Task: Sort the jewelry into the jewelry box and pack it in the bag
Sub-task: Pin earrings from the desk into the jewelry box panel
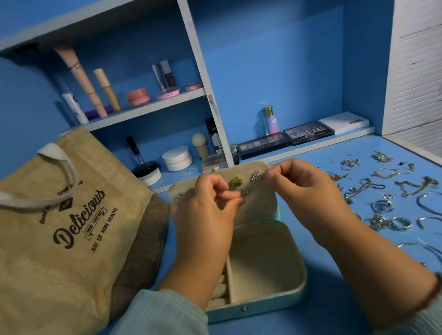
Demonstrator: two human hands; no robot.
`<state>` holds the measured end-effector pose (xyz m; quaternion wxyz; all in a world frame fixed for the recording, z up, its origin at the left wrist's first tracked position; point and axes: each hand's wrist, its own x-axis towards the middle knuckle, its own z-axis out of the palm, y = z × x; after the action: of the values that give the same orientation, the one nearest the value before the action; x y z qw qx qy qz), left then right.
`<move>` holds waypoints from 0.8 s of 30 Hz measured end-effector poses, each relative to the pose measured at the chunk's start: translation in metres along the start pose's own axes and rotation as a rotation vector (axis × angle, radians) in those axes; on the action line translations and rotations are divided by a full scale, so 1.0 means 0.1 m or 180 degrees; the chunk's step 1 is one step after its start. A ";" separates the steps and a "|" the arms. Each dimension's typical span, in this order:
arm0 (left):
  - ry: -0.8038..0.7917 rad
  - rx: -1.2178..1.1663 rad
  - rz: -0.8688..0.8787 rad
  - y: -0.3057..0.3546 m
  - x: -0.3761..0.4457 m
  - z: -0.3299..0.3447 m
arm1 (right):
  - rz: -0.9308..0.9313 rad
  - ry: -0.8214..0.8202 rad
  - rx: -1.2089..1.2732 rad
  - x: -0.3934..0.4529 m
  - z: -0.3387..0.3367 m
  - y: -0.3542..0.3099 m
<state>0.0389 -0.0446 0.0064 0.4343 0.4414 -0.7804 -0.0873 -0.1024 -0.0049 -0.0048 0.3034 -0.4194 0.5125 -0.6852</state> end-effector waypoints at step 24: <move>0.0755 0.0986 0.0405 0.05 -0.02 0.03 | -0.0134 -0.0051 0.0005 -0.03 -0.01 -0.01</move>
<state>0.0338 -0.0407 0.0057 0.4547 0.4600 -0.7541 0.1140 -0.1018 -0.0020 -0.0045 0.2933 -0.4353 0.5005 -0.6885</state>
